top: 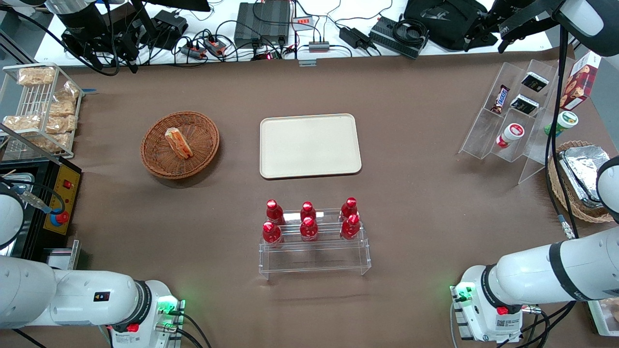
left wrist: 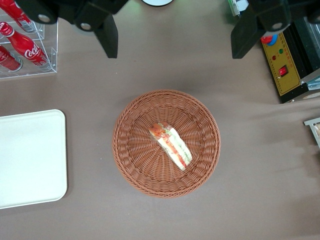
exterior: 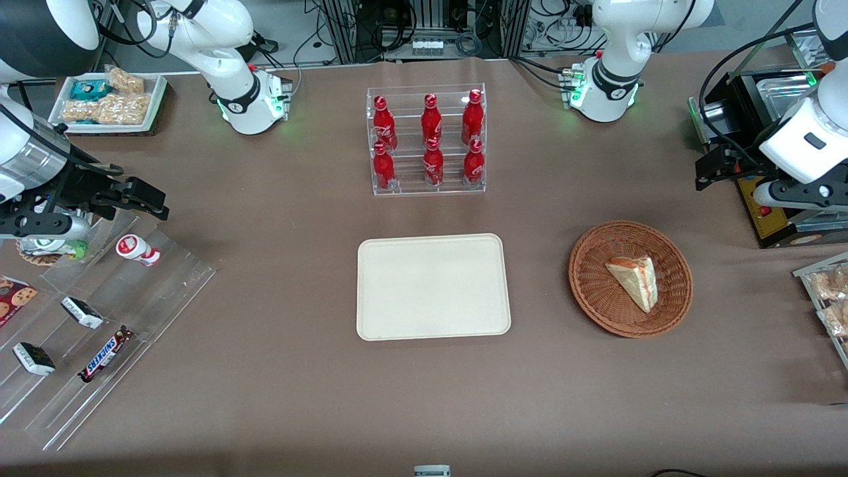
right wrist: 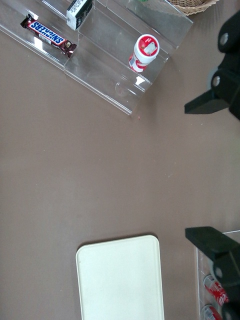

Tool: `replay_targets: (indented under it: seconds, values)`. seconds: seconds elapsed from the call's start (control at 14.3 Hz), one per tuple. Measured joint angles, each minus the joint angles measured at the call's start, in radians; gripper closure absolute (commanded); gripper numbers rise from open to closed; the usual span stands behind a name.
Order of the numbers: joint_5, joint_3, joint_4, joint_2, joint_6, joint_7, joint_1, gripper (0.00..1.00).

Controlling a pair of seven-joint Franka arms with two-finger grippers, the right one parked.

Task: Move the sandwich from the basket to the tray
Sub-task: 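Move the left gripper over the sandwich in the wicker basket, then lower the left gripper and close it on the sandwich wedge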

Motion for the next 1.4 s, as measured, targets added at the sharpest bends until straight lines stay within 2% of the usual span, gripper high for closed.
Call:
replay_targets:
  seconds: [0.77, 0.91, 1.12, 1.4]
  values:
    - [0.004, 0.000, -0.035, 0.060, 0.007, -0.003, 0.001, 0.00]
    - [0.016, 0.001, -0.107, 0.077, 0.093, -0.008, 0.002, 0.00]
    - [0.020, 0.002, -0.277, 0.095, 0.317, -0.041, 0.003, 0.00]
    - [0.052, 0.003, -0.512, 0.129, 0.675, -0.247, 0.005, 0.00]
